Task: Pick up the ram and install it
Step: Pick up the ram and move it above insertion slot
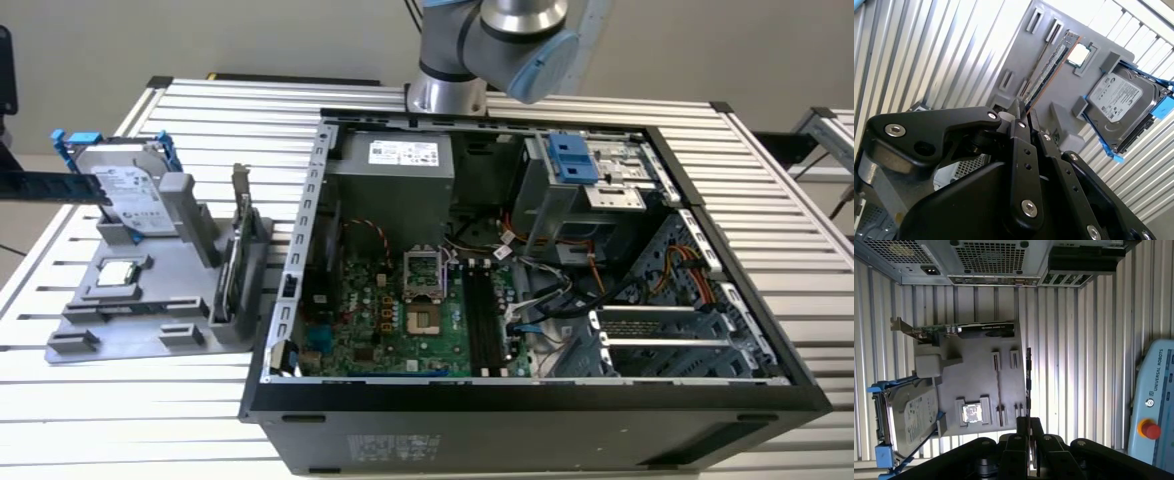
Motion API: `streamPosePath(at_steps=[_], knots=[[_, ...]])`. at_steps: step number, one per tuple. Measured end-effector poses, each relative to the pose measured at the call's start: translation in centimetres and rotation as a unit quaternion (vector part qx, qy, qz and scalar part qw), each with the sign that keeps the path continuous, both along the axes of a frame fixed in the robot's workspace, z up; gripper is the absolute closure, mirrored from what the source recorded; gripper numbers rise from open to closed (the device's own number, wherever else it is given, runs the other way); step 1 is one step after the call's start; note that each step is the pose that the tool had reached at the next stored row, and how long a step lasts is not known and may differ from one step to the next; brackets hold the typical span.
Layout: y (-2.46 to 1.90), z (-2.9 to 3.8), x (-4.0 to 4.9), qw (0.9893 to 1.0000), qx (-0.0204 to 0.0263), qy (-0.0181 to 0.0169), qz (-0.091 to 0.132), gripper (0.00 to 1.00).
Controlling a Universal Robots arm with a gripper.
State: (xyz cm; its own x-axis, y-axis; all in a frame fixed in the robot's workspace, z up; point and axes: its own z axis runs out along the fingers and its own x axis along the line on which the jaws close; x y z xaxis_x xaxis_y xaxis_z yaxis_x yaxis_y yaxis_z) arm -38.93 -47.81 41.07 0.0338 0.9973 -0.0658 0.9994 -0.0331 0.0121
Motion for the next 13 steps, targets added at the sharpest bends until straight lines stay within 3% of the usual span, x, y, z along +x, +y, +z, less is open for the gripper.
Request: streamPosePath(at_steps=[13], knots=[[0.0, 0.16, 0.33, 1.0, 0.0, 0.0, 0.0, 1.0]])
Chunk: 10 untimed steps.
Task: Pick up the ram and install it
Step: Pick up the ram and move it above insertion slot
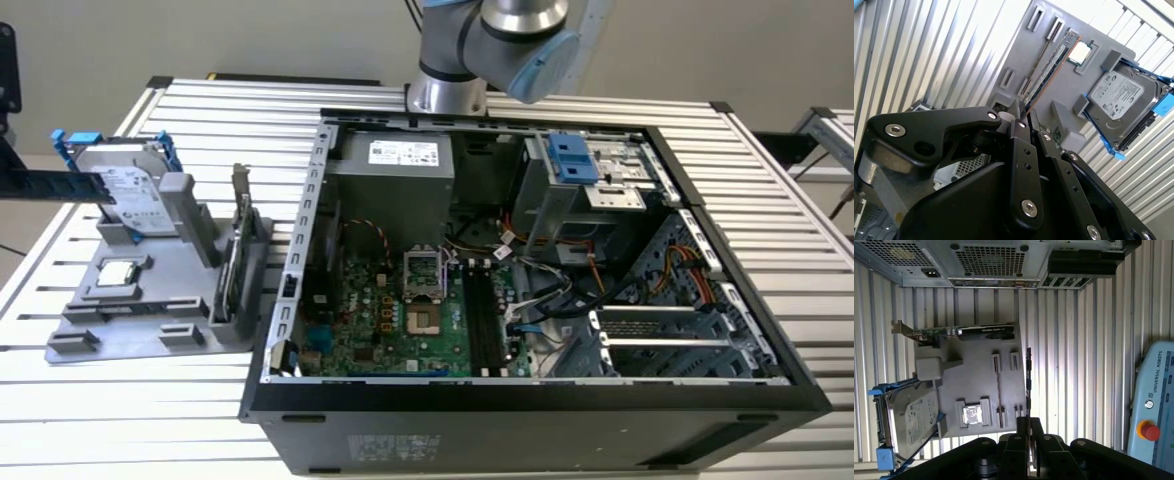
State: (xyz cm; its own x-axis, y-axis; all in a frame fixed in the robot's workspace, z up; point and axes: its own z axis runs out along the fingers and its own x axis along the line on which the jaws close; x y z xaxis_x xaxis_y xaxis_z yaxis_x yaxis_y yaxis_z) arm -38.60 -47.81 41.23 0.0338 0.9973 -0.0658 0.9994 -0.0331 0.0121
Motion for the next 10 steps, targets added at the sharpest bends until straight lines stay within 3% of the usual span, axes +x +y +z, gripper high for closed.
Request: streamPosePath(at_steps=[10], knots=[[0.0, 0.12, 0.22, 1.0, 0.0, 0.0, 0.0, 1.0]])
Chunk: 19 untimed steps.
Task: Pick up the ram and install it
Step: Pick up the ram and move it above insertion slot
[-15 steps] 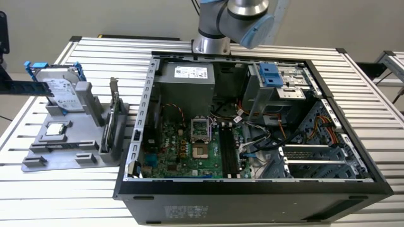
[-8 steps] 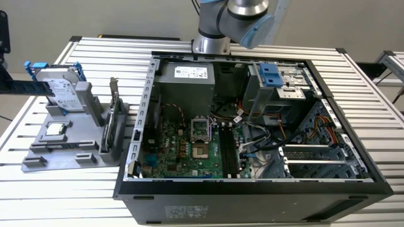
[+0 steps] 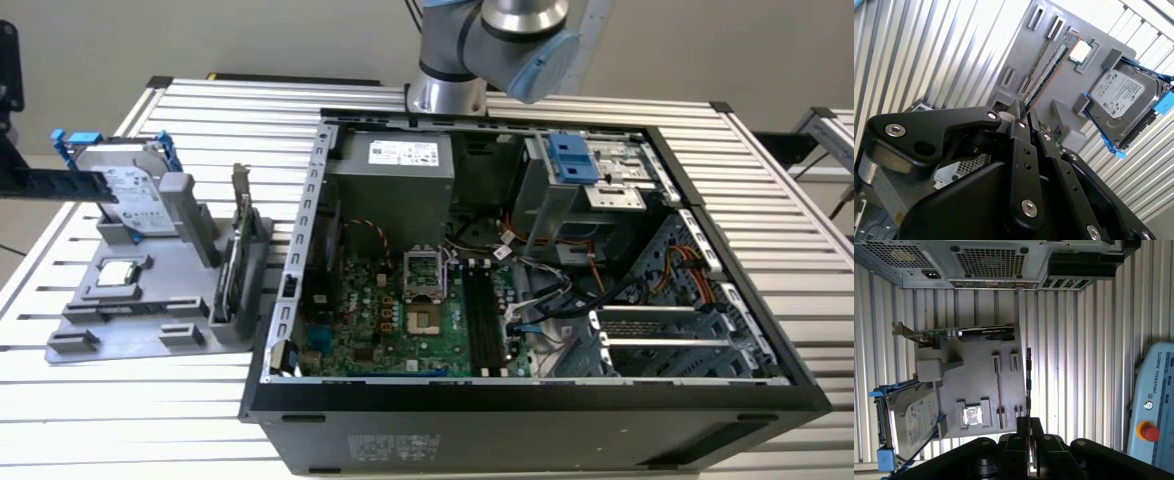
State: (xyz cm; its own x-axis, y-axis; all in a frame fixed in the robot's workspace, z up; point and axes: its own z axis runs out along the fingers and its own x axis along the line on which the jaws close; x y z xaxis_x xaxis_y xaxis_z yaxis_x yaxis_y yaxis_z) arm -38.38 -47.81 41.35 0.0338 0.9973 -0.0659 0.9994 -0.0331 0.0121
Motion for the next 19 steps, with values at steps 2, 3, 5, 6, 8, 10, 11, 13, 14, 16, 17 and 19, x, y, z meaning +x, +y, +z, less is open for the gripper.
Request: streamPosePath(at_steps=[2, 3, 5, 6, 8, 10, 11, 13, 14, 16, 17, 19], knots=[[0.0, 0.02, 0.04, 1.0, 0.0, 0.0, 0.0, 1.0], [0.0, 0.03, 0.06, 1.0, 0.0, 0.0, 0.0, 1.0], [0.0, 0.06, 0.1, 1.0, 0.0, 0.0, 0.0, 1.0], [0.0, 0.07, 0.13, 1.0, 0.0, 0.0, 0.0, 1.0], [0.0, 0.09, 0.18, 1.0, 0.0, 0.0, 0.0, 1.0], [0.0, 0.12, 0.23, 1.0, 0.0, 0.0, 0.0, 1.0], [0.0, 0.13, 0.26, 1.0, 0.0, 0.0, 0.0, 1.0], [0.0, 0.15, 0.33, 1.0, 0.0, 0.0, 0.0, 1.0], [0.0, 0.16, 0.37, 1.0, 0.0, 0.0, 0.0, 1.0], [0.0, 0.18, 0.51, 1.0, 0.0001, -0.0001, 0.0, 1.0], [0.0, 0.2, 0.61, 1.0, 0.0, 0.0, 0.0, 1.0], [0.0, 0.22, 0.88, 1.0, 0.0, 0.0, 0.0, 1.0]])
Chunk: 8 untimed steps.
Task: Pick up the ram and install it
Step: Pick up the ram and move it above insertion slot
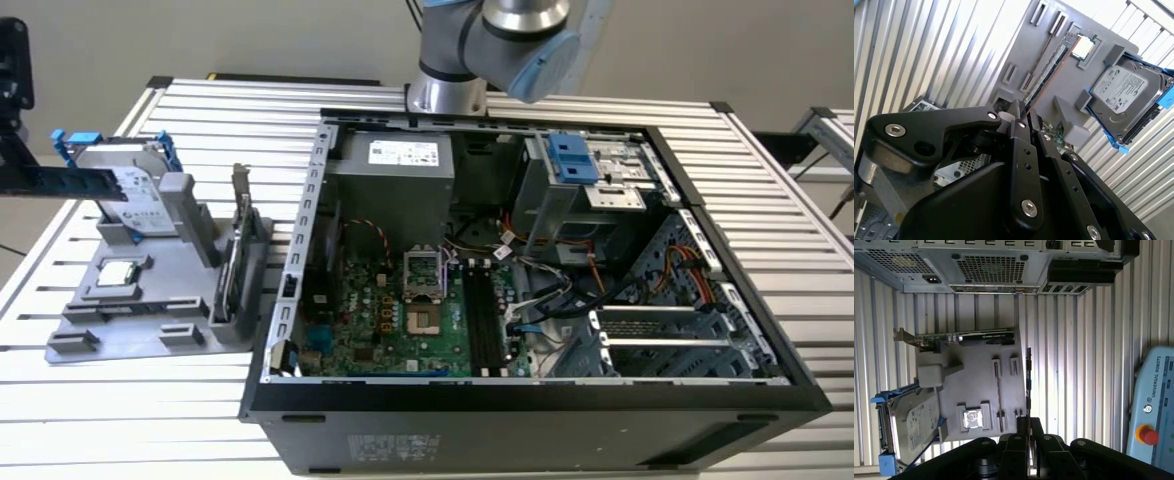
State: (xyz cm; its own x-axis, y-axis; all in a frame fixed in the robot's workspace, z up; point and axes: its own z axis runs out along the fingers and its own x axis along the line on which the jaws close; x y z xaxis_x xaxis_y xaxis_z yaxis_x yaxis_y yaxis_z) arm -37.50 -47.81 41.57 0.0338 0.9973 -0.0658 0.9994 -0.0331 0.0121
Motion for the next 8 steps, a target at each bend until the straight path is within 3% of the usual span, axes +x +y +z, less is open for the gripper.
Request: streamPosePath(at_steps=[8], knots=[[0.0, 0.1, 1.05, 1.0, 0.0, 0.0, 0.0, 1.0]])
